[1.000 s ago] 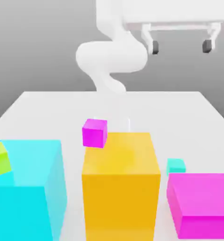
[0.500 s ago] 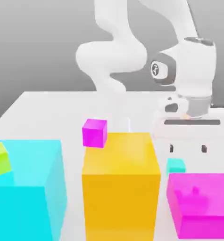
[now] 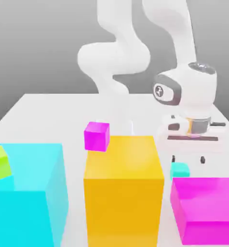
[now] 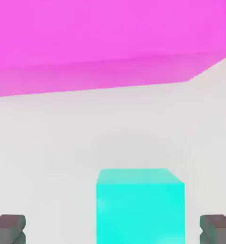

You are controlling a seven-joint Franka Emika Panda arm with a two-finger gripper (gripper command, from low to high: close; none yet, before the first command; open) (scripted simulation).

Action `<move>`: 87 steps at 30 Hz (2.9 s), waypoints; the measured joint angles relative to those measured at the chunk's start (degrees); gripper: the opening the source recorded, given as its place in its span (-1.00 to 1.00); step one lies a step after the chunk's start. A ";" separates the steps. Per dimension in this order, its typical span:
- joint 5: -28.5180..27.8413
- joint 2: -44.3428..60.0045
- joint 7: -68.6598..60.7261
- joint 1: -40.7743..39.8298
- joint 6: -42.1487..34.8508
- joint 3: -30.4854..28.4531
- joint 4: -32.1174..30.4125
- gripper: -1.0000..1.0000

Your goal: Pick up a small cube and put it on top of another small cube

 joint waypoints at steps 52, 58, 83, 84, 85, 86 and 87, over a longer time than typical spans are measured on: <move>11.33 -4.97 -8.60 7.24 -2.91 -4.31 -2.10 -1.00; 18.92 -5.34 -18.95 10.14 -5.87 -5.36 0.77 -1.00; 0.05 23.46 -67.77 8.46 -31.08 -12.60 52.75 -1.00; -1.67 24.75 -69.13 8.83 -32.17 -13.32 54.87 -1.00; -2.92 26.42 -69.63 9.24 -31.84 -13.98 56.04 -1.00; -3.89 28.28 -69.65 9.69 -30.72 -14.63 56.70 -1.00; -4.69 30.24 -69.47 10.20 -29.20 -15.32 57.10 -1.00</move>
